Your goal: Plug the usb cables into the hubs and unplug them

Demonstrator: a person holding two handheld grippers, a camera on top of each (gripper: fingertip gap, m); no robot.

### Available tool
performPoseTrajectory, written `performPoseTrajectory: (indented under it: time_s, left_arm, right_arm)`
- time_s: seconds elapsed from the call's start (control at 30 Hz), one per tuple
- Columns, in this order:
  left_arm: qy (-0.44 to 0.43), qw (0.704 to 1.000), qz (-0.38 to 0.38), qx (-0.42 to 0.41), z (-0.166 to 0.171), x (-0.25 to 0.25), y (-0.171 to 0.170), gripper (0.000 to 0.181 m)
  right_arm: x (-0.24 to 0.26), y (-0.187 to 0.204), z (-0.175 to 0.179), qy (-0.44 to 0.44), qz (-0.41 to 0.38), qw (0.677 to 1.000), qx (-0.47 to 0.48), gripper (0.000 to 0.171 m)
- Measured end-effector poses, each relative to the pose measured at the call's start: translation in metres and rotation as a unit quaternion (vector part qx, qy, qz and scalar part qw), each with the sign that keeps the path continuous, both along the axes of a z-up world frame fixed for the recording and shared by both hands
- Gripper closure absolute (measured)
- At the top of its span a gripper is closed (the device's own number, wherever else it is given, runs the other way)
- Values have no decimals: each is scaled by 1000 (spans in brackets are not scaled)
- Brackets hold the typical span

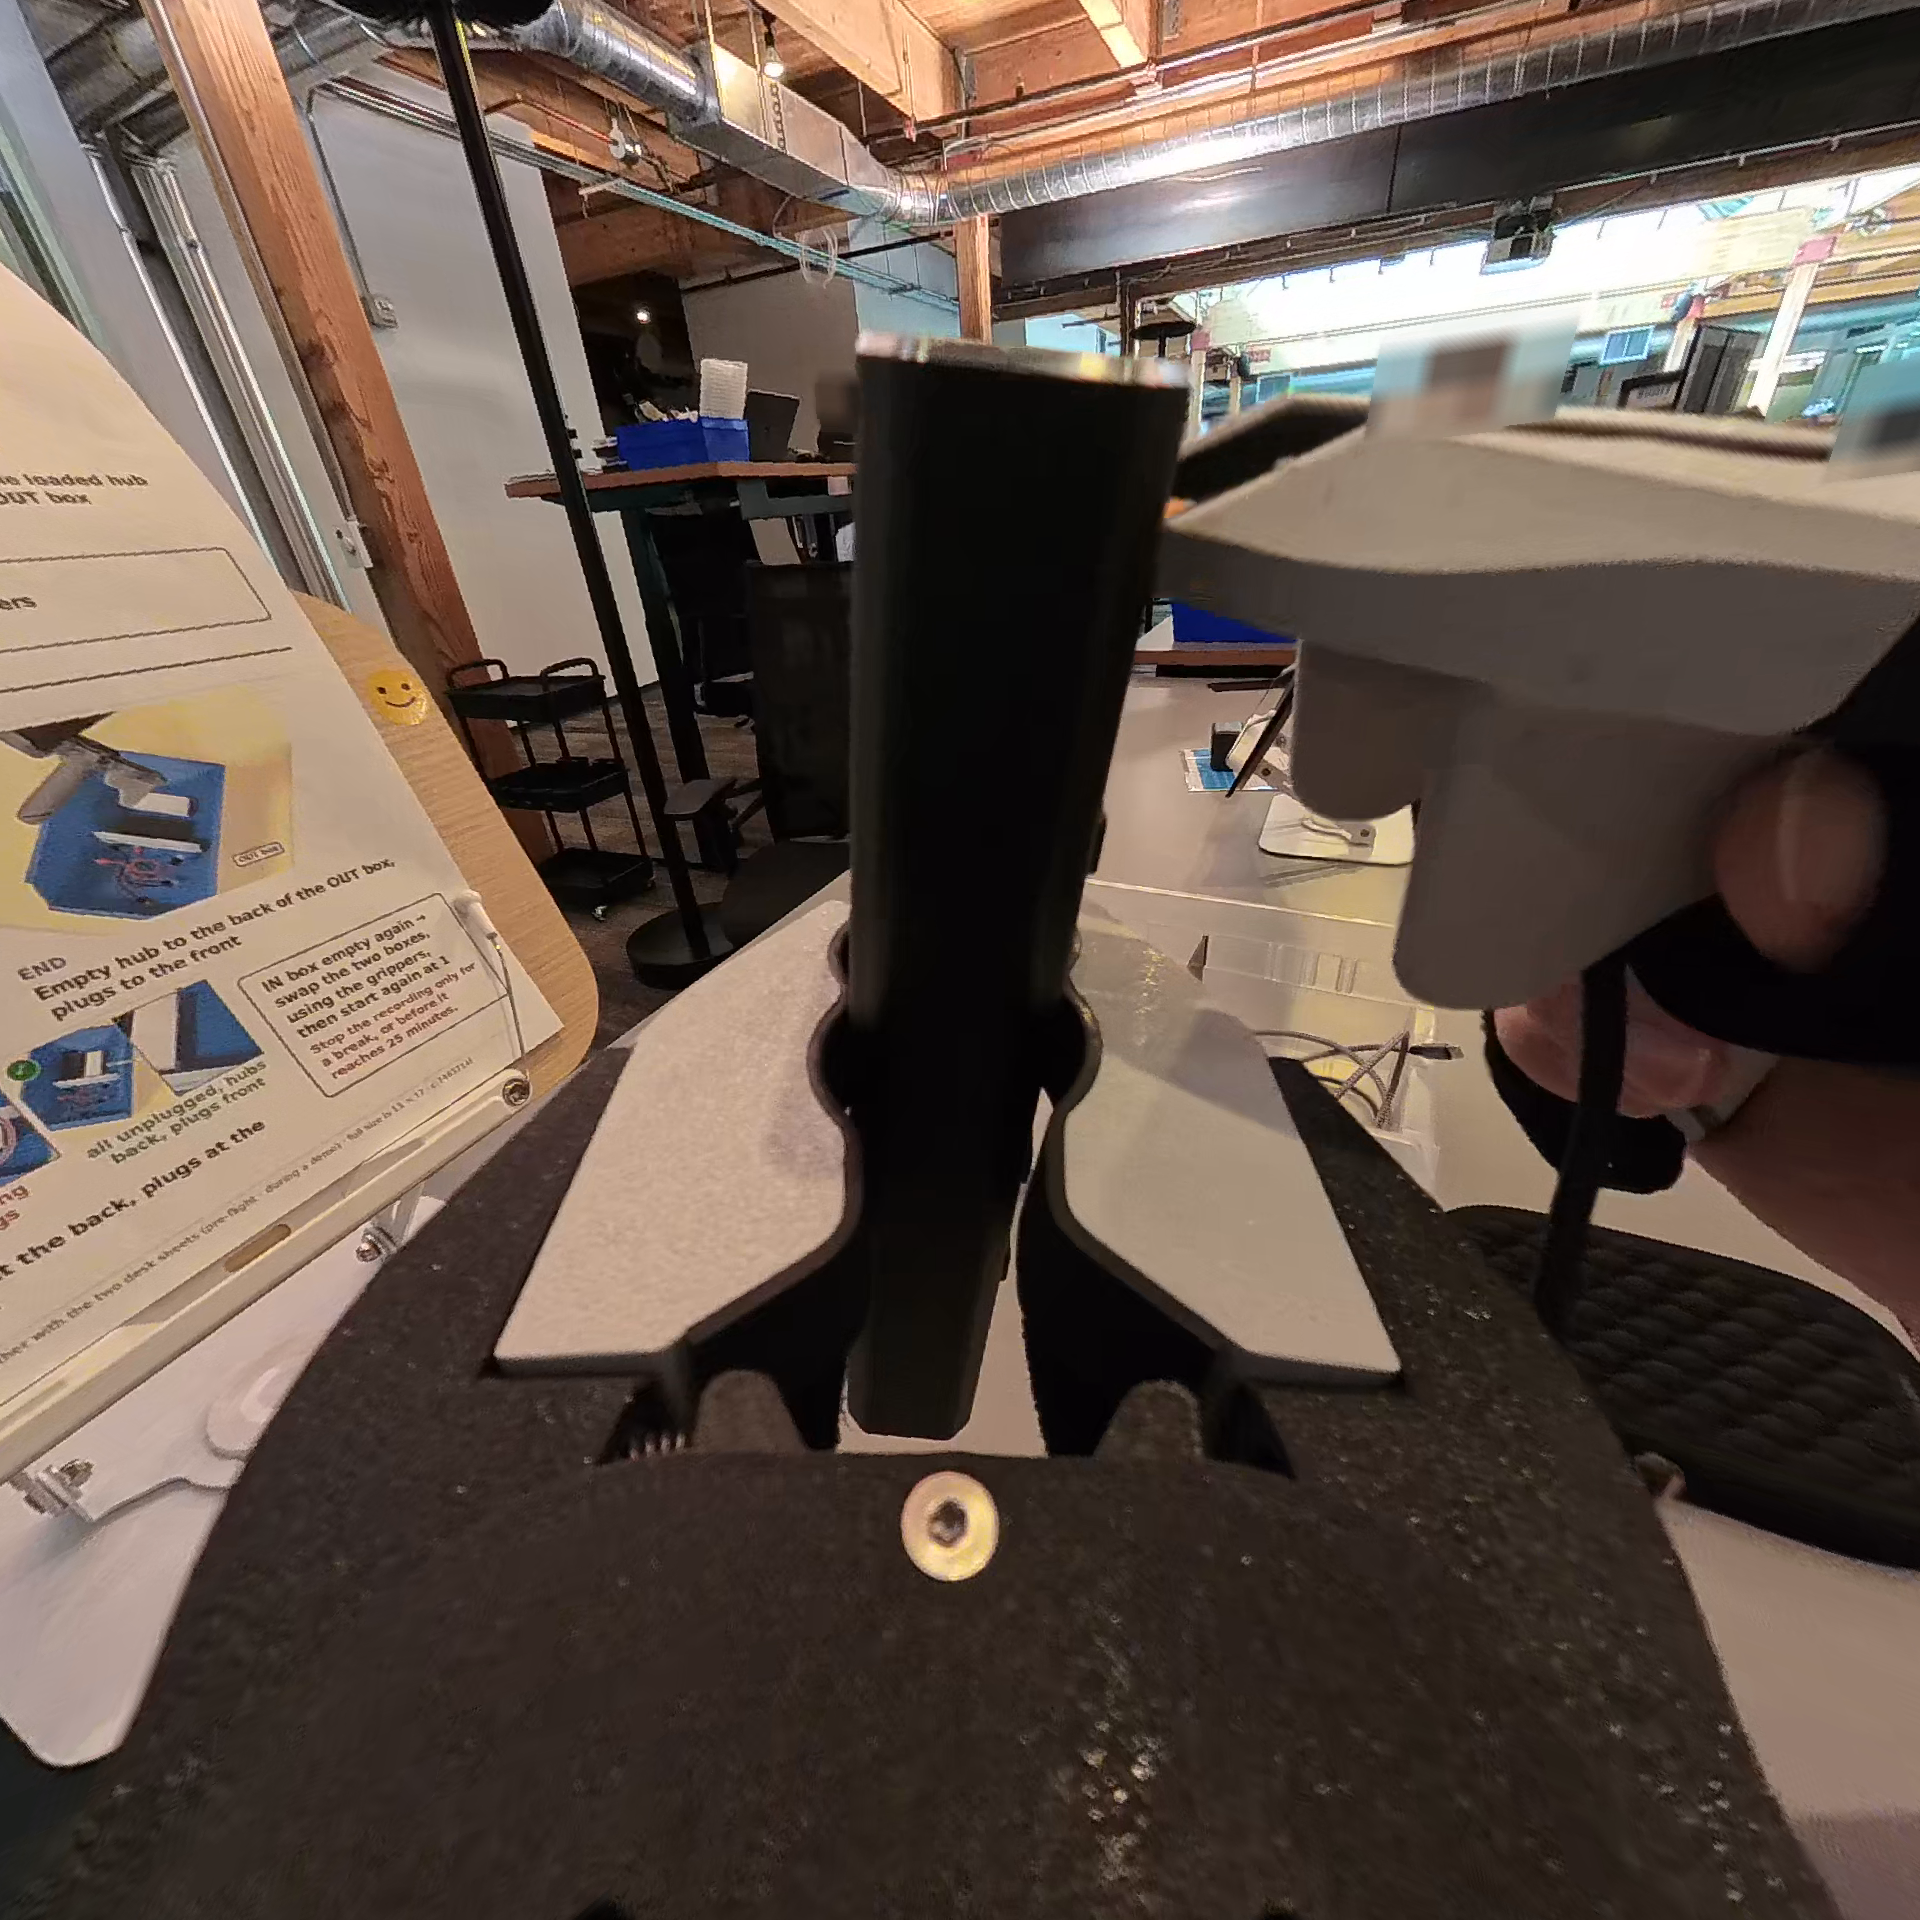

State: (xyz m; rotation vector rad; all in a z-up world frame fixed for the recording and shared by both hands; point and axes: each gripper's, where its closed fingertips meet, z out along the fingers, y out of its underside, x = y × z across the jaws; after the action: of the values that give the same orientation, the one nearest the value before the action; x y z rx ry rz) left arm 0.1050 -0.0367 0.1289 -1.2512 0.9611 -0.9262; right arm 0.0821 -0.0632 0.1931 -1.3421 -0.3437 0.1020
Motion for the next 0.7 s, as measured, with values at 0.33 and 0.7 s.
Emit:
performPoseTrajectory:
  time_s: [0.33,0.7]
  left_arm:
    - [-7,1000,-4,1,4,-1,-3,150]
    - [-18,1000,-21,-4,14,-13,-5,149]
  right_arm:
    - [-3,-3,0,-13,-8,1000,18,154]
    - [-19,-10,7,-38,-51,996,61,153]
